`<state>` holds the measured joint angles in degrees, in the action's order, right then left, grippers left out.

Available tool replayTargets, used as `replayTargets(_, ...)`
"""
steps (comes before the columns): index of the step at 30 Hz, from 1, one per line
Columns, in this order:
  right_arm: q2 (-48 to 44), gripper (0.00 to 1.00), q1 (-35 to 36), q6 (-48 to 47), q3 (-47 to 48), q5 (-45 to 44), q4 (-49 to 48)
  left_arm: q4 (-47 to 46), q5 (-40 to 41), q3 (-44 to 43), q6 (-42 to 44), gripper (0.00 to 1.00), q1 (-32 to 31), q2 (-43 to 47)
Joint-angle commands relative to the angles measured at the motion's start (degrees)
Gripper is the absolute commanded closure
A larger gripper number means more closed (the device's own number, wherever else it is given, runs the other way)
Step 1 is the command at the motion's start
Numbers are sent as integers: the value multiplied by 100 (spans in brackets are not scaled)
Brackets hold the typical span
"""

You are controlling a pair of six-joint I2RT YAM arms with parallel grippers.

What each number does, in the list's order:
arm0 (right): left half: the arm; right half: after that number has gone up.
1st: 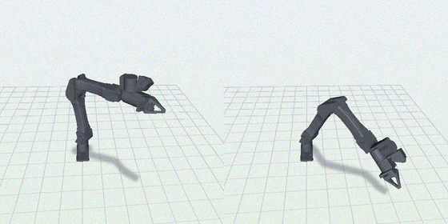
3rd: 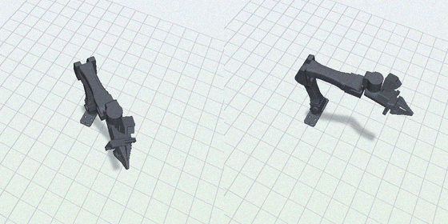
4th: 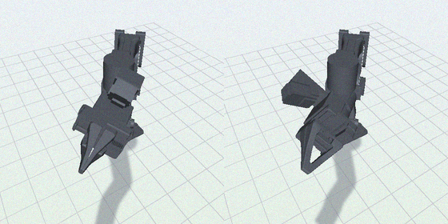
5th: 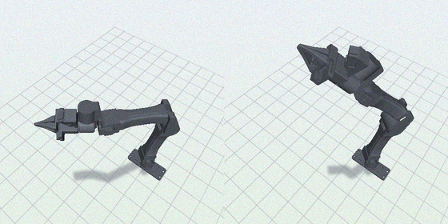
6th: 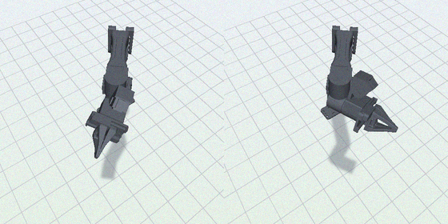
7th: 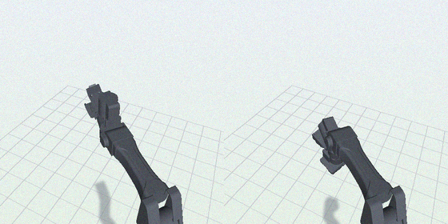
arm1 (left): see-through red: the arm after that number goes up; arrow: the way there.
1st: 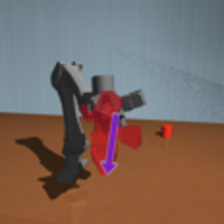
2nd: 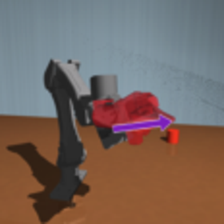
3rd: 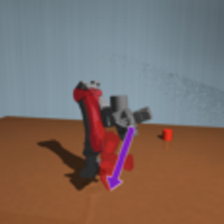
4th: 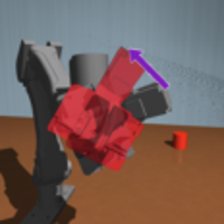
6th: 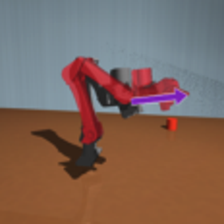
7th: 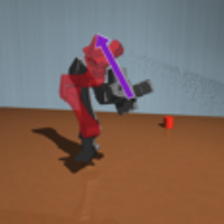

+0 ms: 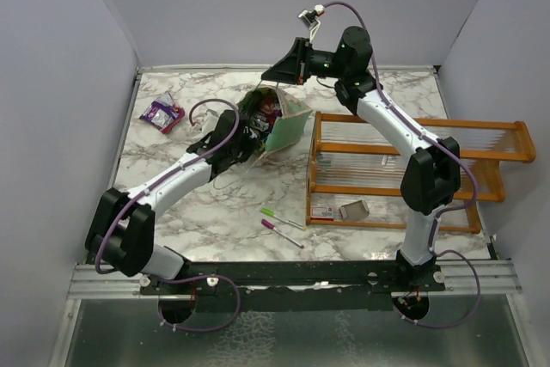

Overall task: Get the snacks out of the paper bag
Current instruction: Take out the snack from the paper bag, then place the snack at the center of the board.

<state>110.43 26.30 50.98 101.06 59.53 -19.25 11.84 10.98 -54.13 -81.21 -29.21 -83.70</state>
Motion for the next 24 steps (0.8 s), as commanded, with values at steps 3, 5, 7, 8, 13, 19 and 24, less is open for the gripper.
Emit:
replayTargets(3,-415,99,-3,-179,-7,-46,-9,172,265,-395,403,100,73,804)
replayTargets(5,-423,99,-3,-221,2,-64,44,229,281,-473,578,100,81,1001)
replayTargets(7,-426,99,-3,-260,10,-67,96,317,297,-567,720,100,90,1207)
replayTargets(8,-424,99,-3,-277,11,-69,124,333,302,-591,800,100,98,1333)
replayTargets(13,-417,99,-3,-306,19,-69,179,371,183,-793,1298,100,148,1987)
replayTargets(19,-409,99,-3,-369,52,-73,244,450,-5,-1090,2082,100,153,2829)
replayTargets(24,-390,99,-3,-379,47,-56,255,50,-395,-839,3164,100,153,3732)
